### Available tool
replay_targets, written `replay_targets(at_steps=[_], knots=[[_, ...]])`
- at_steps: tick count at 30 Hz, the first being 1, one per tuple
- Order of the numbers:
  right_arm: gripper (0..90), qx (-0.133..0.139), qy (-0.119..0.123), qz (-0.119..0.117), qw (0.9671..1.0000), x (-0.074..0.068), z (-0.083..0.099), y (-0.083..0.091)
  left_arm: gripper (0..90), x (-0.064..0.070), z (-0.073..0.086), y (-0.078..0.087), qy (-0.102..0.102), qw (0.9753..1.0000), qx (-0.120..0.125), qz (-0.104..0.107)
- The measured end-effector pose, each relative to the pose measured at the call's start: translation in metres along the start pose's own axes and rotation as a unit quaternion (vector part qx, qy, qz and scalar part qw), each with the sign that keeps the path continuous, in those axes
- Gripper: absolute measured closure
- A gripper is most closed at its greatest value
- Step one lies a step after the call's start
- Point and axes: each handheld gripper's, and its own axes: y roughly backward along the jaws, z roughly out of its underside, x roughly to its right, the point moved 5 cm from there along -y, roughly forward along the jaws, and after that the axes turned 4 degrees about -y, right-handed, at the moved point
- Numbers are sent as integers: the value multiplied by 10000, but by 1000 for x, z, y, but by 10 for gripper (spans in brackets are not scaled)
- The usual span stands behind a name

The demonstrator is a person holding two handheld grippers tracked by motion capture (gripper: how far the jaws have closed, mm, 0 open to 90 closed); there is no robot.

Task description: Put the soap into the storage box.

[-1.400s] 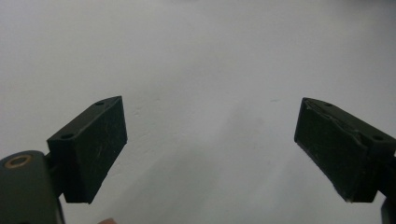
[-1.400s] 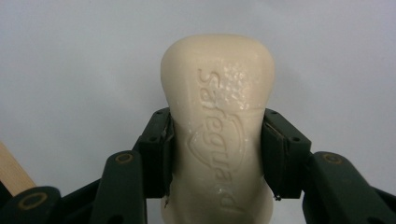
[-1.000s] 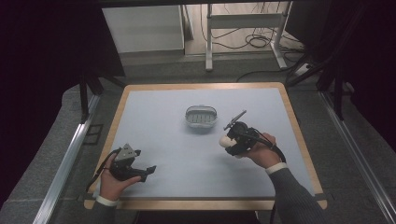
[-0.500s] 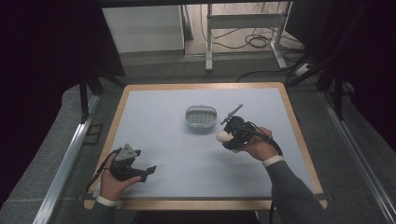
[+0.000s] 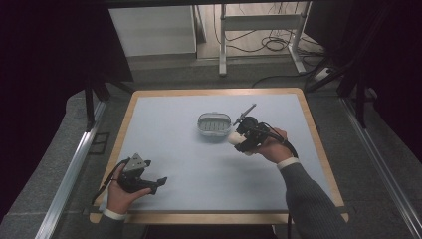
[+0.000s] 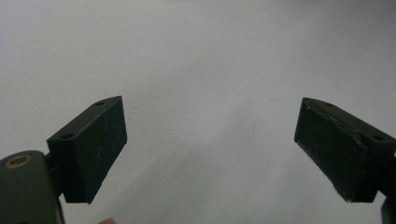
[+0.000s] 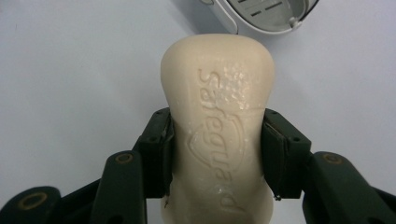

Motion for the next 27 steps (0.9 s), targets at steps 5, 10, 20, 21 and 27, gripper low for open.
replay_targets(at_steps=[5,10,20,21,27], knots=[[495,56,52,-20,10000,2,-9,-2,98,1,-1,1,10,10000,27,6],[495,81,86,-21,9999,4,-15,-4,98,1,-1,0,1,10000,19,-4],[495,86,138,-54,9999,11,-27,-8,98,0,-1,1,13,10000,26,-12],[495,80,118,-51,9999,12,-28,-8,98,0,-1,1,16,10000,28,-14],[495,68,129,-28,9999,15,-32,-10,98,0,-1,1,24,10000,36,-15]])
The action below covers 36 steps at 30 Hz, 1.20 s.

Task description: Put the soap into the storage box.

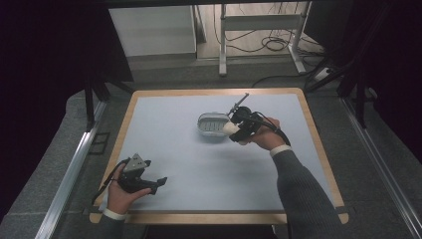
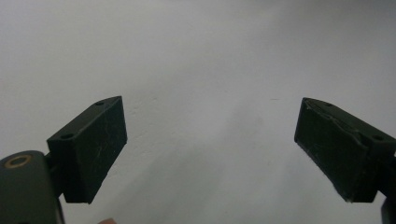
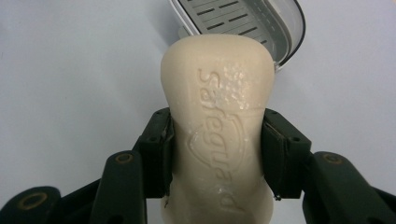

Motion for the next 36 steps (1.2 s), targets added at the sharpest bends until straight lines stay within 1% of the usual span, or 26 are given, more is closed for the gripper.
replay_targets(at_steps=[3,9,11,12,13,15,17,23,26,28,30,32,36], knots=[[495,-44,38,13,10000,1,-3,-1,98,0,0,-1,-8,10000,-14,6],[495,-44,69,11,10000,4,-7,-2,99,0,0,-1,-2,10000,-7,-1],[495,13,143,42,9999,6,-11,-4,98,0,0,0,-8,10000,-1,-6],[495,40,141,88,9999,6,-12,-5,99,-1,1,0,-42,10000,-31,-10],[495,58,139,139,9998,7,-13,-6,99,-1,1,0,-19,10000,-8,-9],[495,22,161,81,9998,8,-15,-8,99,-1,0,0,11,10000,14,-9],[495,-20,166,116,9998,10,-17,-11,99,-1,1,1,-10,10000,-5,-5],[495,-83,201,106,9997,13,-24,-19,99,-1,1,1,-16,10000,-7,0],[495,-81,254,61,9996,14,-27,-20,99,-1,1,0,-26,10000,-22,12],[495,-68,192,30,9998,15,-29,-21,99,-1,1,0,-27,10000,-10,17],[495,-93,219,64,9997,18,-30,-23,98,-1,0,0,-27,10000,3,18],[495,-116,172,33,9998,19,-31,-23,99,-1,0,1,-22,10000,10,16],[495,-104,207,52,9997,22,-33,-26,99,-1,0,1,-24,10000,10,12]])
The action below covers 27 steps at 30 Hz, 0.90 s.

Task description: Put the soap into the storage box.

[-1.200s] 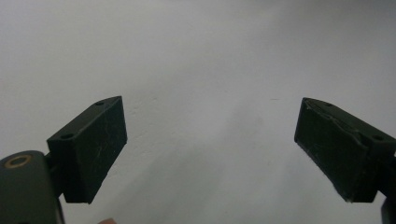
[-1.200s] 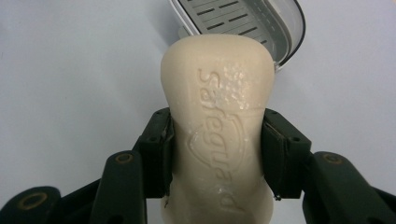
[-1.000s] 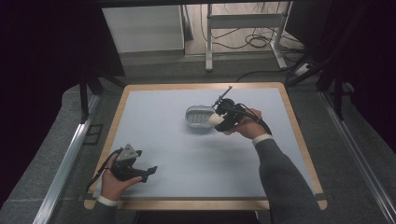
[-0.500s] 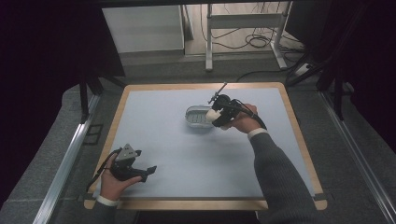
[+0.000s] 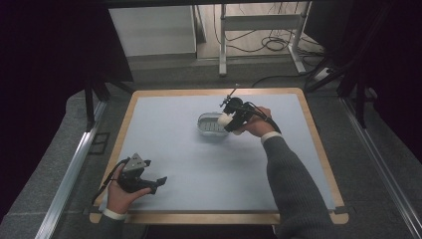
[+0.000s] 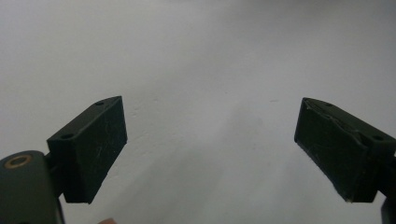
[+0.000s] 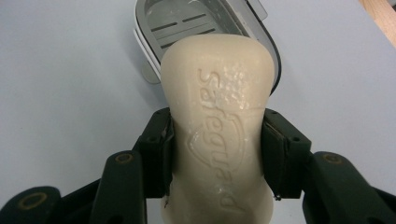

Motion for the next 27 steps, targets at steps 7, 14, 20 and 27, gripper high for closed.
replay_targets(at_steps=[7,14,20,27], knots=[[495,26,46,-1,10000,2,-5,-4,99,0,0,0,12,10000,11,-2],[495,37,115,-66,9999,-2,-13,-6,98,0,0,0,14,10000,8,0],[495,36,177,-96,9998,-1,-20,-12,99,0,0,0,13,10000,5,-6],[495,82,265,-165,9995,-1,-27,-18,99,-2,0,1,19,10000,12,-8]])
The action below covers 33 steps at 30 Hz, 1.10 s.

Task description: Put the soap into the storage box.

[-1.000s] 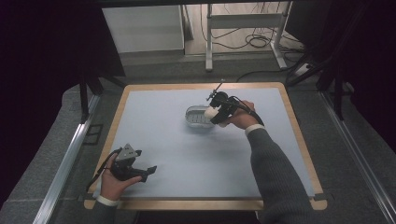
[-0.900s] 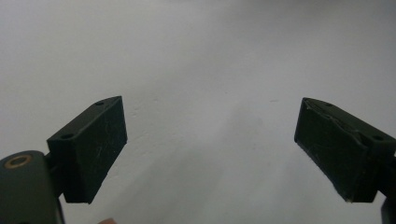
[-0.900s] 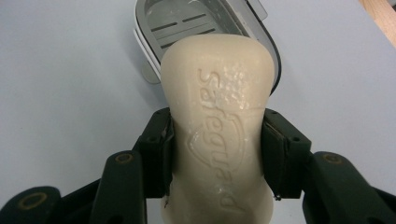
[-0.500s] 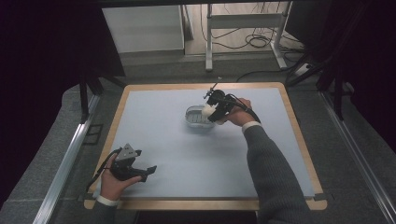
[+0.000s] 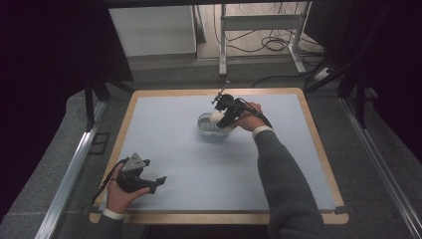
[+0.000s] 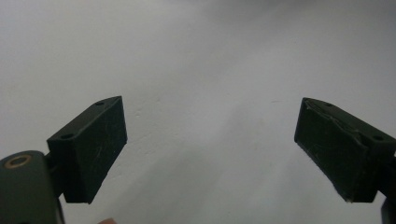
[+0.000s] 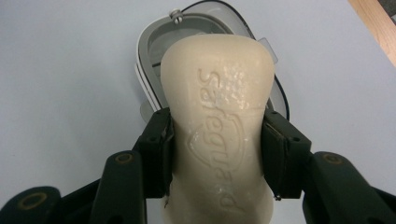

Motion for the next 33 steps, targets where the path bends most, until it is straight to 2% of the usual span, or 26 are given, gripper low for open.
replay_targets(at_steps=[4,10,13,19,23,28,33], knots=[[495,-76,114,2,9999,0,-2,-4,98,1,0,-1,-14,10000,-27,22],[494,-94,155,23,9998,3,-10,-9,98,0,0,0,-8,10000,-1,-10],[495,-3,210,-31,9998,5,-13,-12,98,-1,0,0,-14,10000,-7,-11],[494,-23,296,-89,9995,4,-18,-21,99,-1,0,0,-5,10000,-13,4],[494,-69,427,-89,9990,4,-20,-28,99,1,1,-2,-10,10000,-22,12],[493,-130,476,-126,9987,4,-21,-34,99,1,1,-2,-23,10000,-33,12],[492,-171,507,-50,9986,5,-20,-40,99,1,1,-3,-26,10000,-48,30]])
